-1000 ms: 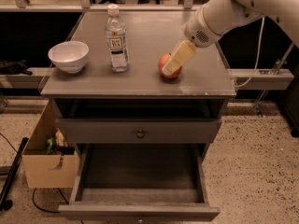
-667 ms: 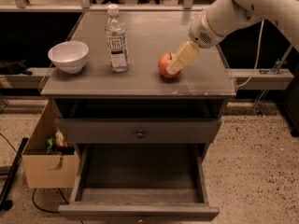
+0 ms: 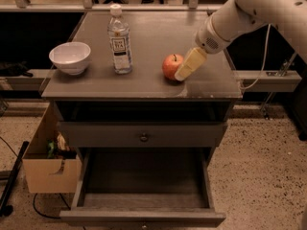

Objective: Place apple into middle drawer

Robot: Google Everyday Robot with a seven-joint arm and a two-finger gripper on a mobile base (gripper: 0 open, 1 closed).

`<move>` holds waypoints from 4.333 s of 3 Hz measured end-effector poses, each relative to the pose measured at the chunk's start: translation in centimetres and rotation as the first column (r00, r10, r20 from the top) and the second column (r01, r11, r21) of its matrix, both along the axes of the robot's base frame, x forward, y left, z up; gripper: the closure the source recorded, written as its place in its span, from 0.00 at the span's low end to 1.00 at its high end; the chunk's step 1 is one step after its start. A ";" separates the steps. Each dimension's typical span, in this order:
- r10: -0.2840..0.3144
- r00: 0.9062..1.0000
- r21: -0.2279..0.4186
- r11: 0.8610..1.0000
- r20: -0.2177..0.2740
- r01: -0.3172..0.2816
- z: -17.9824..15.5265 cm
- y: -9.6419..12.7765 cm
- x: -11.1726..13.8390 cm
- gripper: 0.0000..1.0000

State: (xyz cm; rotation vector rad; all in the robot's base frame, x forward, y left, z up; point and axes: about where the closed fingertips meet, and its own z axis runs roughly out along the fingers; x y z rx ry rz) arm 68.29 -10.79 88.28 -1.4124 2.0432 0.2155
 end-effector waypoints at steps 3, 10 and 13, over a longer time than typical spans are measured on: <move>0.102 0.984 0.011 0.995 -0.143 -0.102 -4.4 5.1 -1.3 0.00; 0.091 0.988 0.023 0.996 -0.127 -0.089 -4.0 3.4 -2.7 1.00; 0.016 0.994 0.185 0.982 0.112 -0.036 1.6 0.5 -17.7 1.00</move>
Offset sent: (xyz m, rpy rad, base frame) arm -0.0150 0.0506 -0.0438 -0.0045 0.1411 0.0991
